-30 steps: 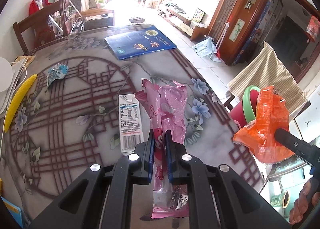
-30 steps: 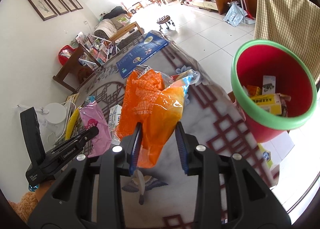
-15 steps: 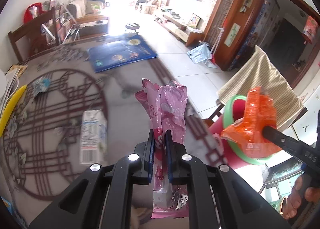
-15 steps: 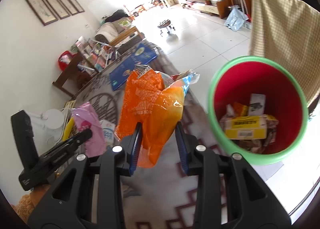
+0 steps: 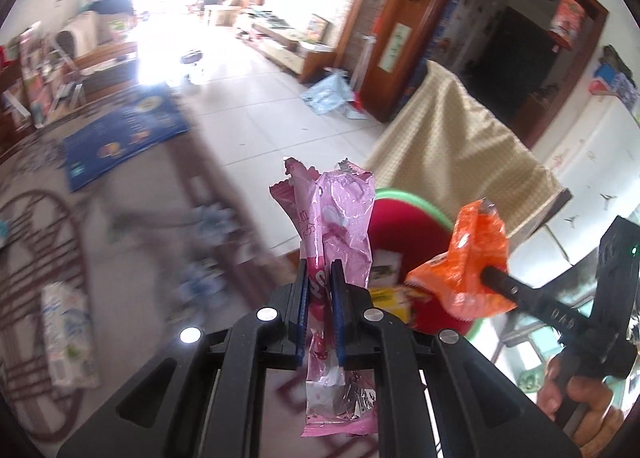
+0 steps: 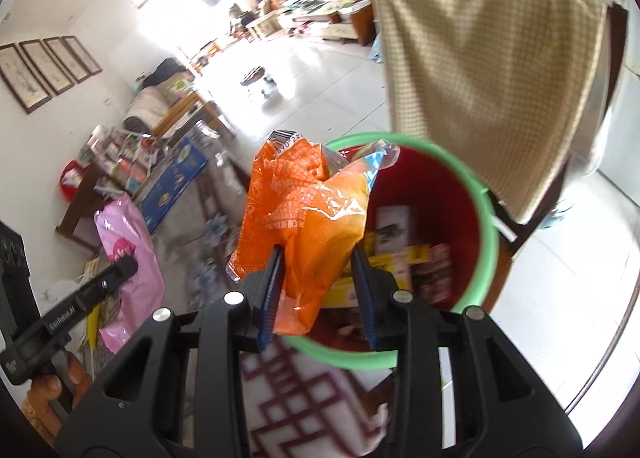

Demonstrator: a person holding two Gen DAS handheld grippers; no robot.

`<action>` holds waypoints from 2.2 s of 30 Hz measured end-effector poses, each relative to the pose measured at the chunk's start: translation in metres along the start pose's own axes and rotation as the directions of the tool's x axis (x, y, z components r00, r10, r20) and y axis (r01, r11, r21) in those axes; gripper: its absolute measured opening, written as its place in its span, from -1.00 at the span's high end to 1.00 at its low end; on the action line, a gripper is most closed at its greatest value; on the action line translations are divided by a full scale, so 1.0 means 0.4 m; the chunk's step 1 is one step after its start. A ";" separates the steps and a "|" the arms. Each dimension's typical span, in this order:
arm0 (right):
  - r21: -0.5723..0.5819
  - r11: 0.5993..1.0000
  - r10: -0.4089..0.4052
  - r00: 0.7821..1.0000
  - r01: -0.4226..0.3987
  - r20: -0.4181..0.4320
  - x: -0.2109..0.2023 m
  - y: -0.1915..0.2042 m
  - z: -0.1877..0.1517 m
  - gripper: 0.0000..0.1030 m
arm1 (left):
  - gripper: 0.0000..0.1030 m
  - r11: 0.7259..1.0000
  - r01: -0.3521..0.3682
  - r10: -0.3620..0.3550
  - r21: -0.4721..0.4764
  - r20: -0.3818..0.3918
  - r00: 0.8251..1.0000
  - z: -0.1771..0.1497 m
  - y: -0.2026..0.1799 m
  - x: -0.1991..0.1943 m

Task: Collect trash
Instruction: 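Carry the orange bag and pink wrapper over the red bin, then open both tools to drop the bag and wrapper into the bin, then return both tools to the table above the milk carton and crumpled wrapper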

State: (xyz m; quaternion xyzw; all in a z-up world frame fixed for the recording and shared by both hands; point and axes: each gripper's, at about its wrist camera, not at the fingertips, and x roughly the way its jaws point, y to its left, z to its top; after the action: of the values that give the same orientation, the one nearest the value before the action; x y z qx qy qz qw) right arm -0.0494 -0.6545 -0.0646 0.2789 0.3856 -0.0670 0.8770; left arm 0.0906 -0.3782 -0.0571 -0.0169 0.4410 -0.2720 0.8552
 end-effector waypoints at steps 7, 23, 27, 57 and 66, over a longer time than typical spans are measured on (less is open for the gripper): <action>-0.014 0.998 -0.059 0.998 0.059 0.016 -0.017 -0.042 0.028 0.35 | 0.84 0.994 0.097 -0.094 0.041 -0.076 0.993 0.041 -0.107 0.111; -0.025 0.991 -0.135 0.991 0.135 0.010 -0.005 -0.075 0.036 -0.11 | -0.17 0.990 0.092 -0.087 0.110 -0.044 0.995 0.074 -0.169 0.141; -0.019 0.990 -0.139 0.990 0.139 0.010 -0.008 -0.075 0.037 -0.12 | -0.21 0.990 0.087 -0.085 0.111 -0.025 0.996 0.074 -0.153 0.117; -0.247 0.962 0.062 0.974 -0.117 -0.220 0.192 0.489 -0.199 -0.33 | -0.36 0.941 -0.217 0.217 -0.258 -0.028 0.976 -0.180 0.531 -0.192; -0.337 0.913 0.100 0.927 -0.230 -0.362 0.371 0.795 -0.355 -0.40 | -0.46 0.839 -0.375 0.384 -0.393 -0.059 0.921 -0.259 0.875 -0.331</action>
State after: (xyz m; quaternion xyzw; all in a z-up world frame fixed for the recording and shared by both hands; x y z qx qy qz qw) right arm 0.0686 -0.2977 -0.1092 0.1461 0.5099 0.1317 0.8374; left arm 0.1079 0.0054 -0.1158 -0.1052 0.4719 -0.0019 0.8753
